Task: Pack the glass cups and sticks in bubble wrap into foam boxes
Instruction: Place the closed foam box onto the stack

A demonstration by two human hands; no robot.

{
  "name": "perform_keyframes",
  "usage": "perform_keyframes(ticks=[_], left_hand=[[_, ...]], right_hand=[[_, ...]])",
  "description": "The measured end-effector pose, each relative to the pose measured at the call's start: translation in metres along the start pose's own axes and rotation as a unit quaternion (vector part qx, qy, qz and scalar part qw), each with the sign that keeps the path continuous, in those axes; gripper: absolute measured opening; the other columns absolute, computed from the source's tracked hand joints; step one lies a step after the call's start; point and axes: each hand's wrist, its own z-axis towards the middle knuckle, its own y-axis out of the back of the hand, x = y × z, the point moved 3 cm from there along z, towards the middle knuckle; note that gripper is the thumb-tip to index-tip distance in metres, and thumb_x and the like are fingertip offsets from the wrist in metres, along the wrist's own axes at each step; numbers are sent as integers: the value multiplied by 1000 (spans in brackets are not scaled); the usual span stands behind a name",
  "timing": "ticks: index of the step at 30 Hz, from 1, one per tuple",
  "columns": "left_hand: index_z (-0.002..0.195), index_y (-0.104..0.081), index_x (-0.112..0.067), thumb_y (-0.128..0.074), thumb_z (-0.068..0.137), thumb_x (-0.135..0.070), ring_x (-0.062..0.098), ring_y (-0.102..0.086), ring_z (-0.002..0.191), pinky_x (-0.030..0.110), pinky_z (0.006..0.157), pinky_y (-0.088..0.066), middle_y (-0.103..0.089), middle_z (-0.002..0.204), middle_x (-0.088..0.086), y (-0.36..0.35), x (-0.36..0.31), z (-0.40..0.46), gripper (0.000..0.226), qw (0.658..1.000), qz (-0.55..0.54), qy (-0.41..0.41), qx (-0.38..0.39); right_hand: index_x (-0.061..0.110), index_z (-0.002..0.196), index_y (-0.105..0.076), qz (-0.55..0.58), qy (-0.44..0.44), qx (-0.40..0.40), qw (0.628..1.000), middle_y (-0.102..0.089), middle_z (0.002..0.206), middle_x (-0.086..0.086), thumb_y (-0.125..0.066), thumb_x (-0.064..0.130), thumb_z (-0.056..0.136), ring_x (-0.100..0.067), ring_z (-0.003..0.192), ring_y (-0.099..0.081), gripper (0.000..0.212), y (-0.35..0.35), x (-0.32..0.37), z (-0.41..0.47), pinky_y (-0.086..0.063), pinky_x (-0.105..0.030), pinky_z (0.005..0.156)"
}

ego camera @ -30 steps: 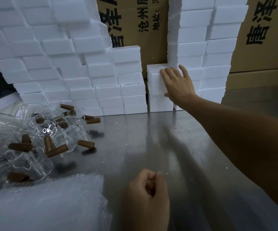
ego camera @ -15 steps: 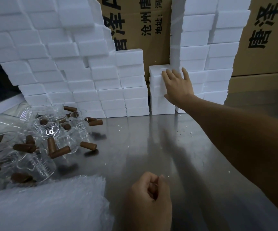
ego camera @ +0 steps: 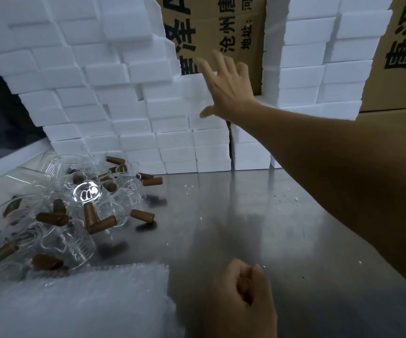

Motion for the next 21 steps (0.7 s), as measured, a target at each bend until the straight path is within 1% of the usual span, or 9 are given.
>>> perform_keyframes(ticks=[1, 3, 6, 8, 10, 13, 17, 19, 21], left_hand=[[74, -56, -38, -47, 67, -58, 4, -33, 32, 13, 40, -25, -38, 37, -9, 0, 1, 0, 23, 1000, 15, -14, -3], [77, -55, -38, -41, 64, -63, 3, -31, 33, 19, 42, -31, -41, 39, -8, 0, 5, 0, 32, 998, 47, -34, -12], [73, -56, -43, -42, 63, -62, 2, -30, 33, 17, 43, -30, -41, 39, -9, -2, 5, 0, 26, 998, 47, -30, -19], [68, -56, -41, -43, 63, -60, 0, -29, 31, 14, 40, -28, -39, 38, -10, -3, 4, 1, 23, 998, 41, -36, -21], [66, -54, -34, -45, 65, -56, -2, -29, 31, 8, 39, -24, -37, 38, -10, -4, 2, 1, 24, 997, 49, -61, -23], [66, -52, -28, -47, 66, -53, -3, -27, 31, 7, 40, -23, -35, 38, -9, -2, 0, 2, 26, 995, 54, -77, -25], [73, -54, -27, -50, 66, -52, -4, -25, 30, 7, 40, -22, -35, 37, -9, -3, -2, 3, 26, 996, 51, -74, -18], [74, -55, -25, -59, 66, -43, -4, -25, 30, 7, 40, -22, -35, 36, -10, -4, -1, 3, 21, 997, 52, -56, -10], [74, -57, -23, -63, 64, -35, -4, -25, 30, 6, 40, -23, -35, 36, -10, -4, -1, 3, 17, 998, 49, -41, 2]], right_hand=[[26, 152, -18, -2, -5, 15, 1000, -24, 157, -18, -85, 61, 62, -40, 139, -31, 117, -2, 0, 7, -30, -59, 110], [25, 150, -19, -8, -17, 48, 999, -24, 156, -18, -87, 59, 61, -40, 138, -32, 117, -7, 0, 15, -31, -61, 109], [23, 149, -21, 1, -34, 74, 997, -25, 154, -18, -86, 57, 64, -40, 137, -33, 113, -14, 0, 19, -31, -61, 109], [20, 148, -24, 2, -21, 64, 998, -30, 151, -17, -86, 55, 65, -39, 134, -37, 109, -16, 2, 21, -34, -59, 107], [18, 144, -30, 5, 9, 41, 999, -38, 144, -16, -86, 51, 68, -38, 127, -42, 100, -14, 3, 22, -37, -57, 104], [16, 142, -35, 39, 22, 30, 999, -42, 139, -14, -84, 46, 74, -36, 126, -44, 89, -12, 1, 22, -40, -55, 102], [9, 147, -30, 29, 44, 21, 998, -40, 145, -16, -78, 46, 80, -36, 131, -41, 90, -8, 1, 19, -41, -54, 104], [5, 148, -27, 13, 54, 12, 998, -38, 147, -17, -77, 43, 79, -37, 133, -39, 94, -7, 5, 17, -43, -54, 102], [3, 148, -25, -4, 52, -1, 999, -38, 147, -18, -80, 33, 75, -38, 134, -38, 96, -8, 8, 16, -45, -53, 100]])
